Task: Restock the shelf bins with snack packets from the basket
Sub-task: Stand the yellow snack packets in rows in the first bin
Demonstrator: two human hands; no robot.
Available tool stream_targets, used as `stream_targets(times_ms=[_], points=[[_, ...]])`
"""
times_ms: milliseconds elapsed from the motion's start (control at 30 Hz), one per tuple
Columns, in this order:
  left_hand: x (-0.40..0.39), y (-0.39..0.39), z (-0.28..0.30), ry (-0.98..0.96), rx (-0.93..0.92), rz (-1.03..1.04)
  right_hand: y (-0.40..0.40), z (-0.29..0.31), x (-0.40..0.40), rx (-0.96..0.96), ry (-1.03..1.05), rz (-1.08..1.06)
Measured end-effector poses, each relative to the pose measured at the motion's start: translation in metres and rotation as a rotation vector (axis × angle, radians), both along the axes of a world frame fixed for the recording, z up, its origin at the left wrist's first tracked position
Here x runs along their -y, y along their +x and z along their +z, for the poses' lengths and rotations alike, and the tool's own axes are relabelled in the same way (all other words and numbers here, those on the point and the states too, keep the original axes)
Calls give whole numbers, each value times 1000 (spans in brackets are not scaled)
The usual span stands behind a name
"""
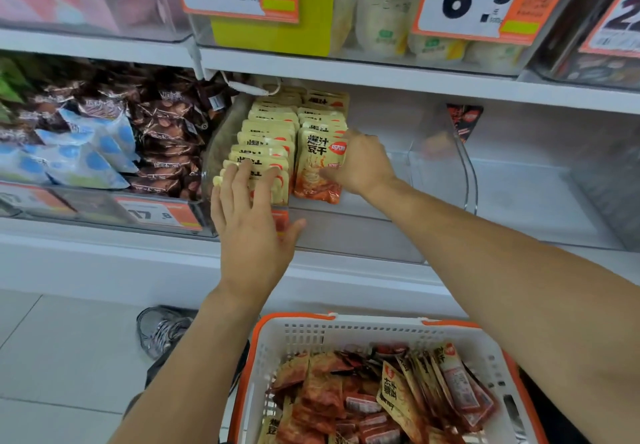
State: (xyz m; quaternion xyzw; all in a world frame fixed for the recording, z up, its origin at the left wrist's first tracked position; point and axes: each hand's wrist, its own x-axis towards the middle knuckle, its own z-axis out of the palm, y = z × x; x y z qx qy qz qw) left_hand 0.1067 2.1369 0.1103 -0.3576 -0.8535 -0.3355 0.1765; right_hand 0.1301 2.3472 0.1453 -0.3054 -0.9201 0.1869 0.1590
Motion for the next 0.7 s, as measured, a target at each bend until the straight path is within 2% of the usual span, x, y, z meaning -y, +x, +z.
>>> stream_targets(times_ms=[167, 333, 400, 567, 700], points=[[-1, 0, 0, 23, 8, 7, -9, -5, 7, -87, -124, -66], [0, -2, -2, 30, -10, 11, -15, -5, 7, 44, -249, -95], [0, -1, -2, 37, -5, 16, -16, -3, 9, 35, -296, -103], [-1, 0, -1, 41, -5, 23, -16, -2, 6, -86, -229, -116], [-1, 0, -1, 37, -4, 24, -16, -4, 10, -73, -205, -95]])
